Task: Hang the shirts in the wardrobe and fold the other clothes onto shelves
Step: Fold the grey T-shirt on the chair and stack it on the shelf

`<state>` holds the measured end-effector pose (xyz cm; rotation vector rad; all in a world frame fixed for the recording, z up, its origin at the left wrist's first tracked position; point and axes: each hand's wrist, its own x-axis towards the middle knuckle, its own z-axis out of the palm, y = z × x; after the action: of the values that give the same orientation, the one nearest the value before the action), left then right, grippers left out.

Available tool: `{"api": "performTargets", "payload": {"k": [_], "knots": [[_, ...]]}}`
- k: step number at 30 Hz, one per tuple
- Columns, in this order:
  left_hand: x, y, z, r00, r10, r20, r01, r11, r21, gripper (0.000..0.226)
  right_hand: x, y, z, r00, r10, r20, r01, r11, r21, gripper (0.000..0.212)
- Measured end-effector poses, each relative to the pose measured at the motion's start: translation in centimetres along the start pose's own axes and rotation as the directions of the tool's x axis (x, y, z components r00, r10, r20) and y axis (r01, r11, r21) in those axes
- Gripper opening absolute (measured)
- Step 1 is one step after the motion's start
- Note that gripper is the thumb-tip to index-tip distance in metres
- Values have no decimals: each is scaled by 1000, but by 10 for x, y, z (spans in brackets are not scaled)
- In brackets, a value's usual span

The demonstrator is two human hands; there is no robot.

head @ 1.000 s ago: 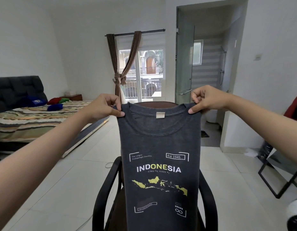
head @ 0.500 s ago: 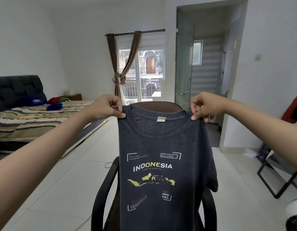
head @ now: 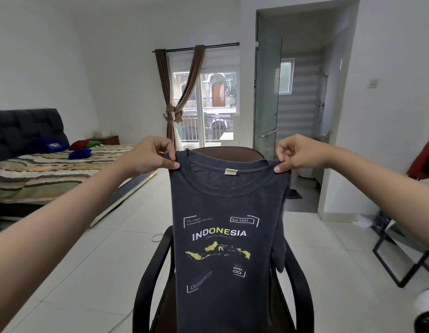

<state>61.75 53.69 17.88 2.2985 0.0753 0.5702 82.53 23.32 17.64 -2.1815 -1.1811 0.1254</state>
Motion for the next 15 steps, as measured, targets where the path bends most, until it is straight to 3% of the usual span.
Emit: {"api": "performTargets", "payload": {"k": [2,8,11,15], "knots": [[-1,-2,-2,1000,-2,0,2,1000,5,18,-1,-1,-2,1000,17,8,-17,995,97,29],[-3,-7,-3,1000,-10,1,10,999,45,13,-4,-4,-5,987,44,153,-59,993,98,28],[-3,-7,-5,1000,-18,-12,19,999,37,16,-6,-2,-3,986,1,167,-23,991,132,27],[-3,-7,-7,999,-30,-12,31,999,26,19,-8,-2,1,983,-54,175,45,997,55,23]]}}
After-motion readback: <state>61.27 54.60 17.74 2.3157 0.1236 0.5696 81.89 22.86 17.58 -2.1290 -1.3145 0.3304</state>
